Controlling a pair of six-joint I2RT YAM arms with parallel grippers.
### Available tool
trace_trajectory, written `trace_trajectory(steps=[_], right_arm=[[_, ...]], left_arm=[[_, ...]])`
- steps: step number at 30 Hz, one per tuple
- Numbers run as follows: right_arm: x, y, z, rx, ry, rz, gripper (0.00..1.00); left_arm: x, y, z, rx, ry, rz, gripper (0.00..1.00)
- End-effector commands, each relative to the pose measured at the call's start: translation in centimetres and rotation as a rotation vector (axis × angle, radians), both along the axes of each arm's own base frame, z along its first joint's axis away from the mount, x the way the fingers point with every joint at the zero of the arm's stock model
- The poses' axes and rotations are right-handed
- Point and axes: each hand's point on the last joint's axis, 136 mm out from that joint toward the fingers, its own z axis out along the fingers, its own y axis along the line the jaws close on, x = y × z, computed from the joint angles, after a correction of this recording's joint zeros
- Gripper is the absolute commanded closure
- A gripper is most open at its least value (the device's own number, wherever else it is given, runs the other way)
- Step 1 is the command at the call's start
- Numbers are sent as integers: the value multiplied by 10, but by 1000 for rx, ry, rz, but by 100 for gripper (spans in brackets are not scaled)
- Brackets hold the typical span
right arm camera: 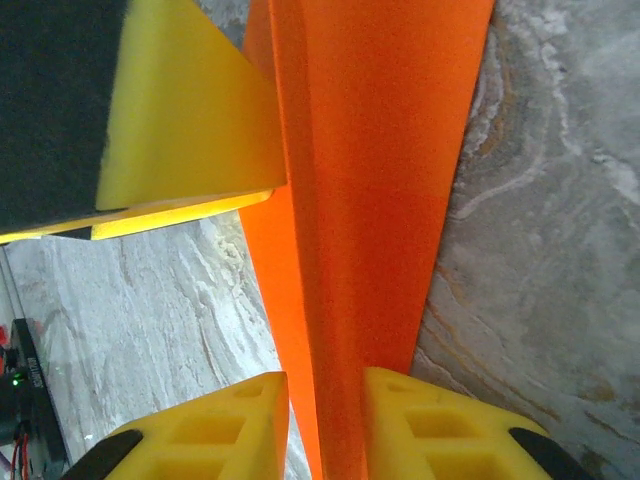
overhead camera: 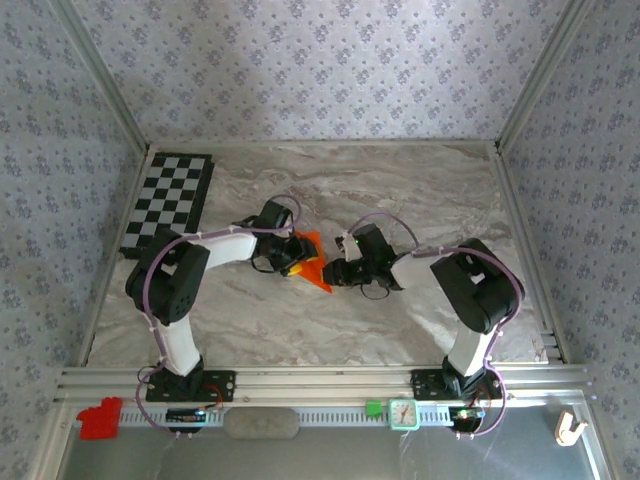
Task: Fold a paper plane with a square sheet of paper (pick it up from the middle)
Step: Fourth fold the wing at the center of the table.
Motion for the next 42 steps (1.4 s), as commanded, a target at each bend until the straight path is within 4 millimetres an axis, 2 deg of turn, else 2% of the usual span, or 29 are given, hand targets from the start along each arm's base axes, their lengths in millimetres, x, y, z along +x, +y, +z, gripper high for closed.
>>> trace_trajectory(steps=[1,10,21,31,36,42], right_arm=[[-6,-7,-2,-29,32,-28,75],[-12,-5,3,-19,40,-15,80],[7,-17,25,-91,-76,-100,69],[0,0,11,-121,-44,-47,72],[0,3,7,-122,-35,-37,77],[3,4,5,-134,-47,-28,79]], left_arm=[[-27,23,-42,154,121,-7,42],[-32,27,-50,187,153,-10,42],[-34,28,-50,189,156,-10,42],[-35,27,-51,183,162,-10,42],[-35,27,-51,184,163,-10,41],[-36,27,-51,182,163,-9,42]])
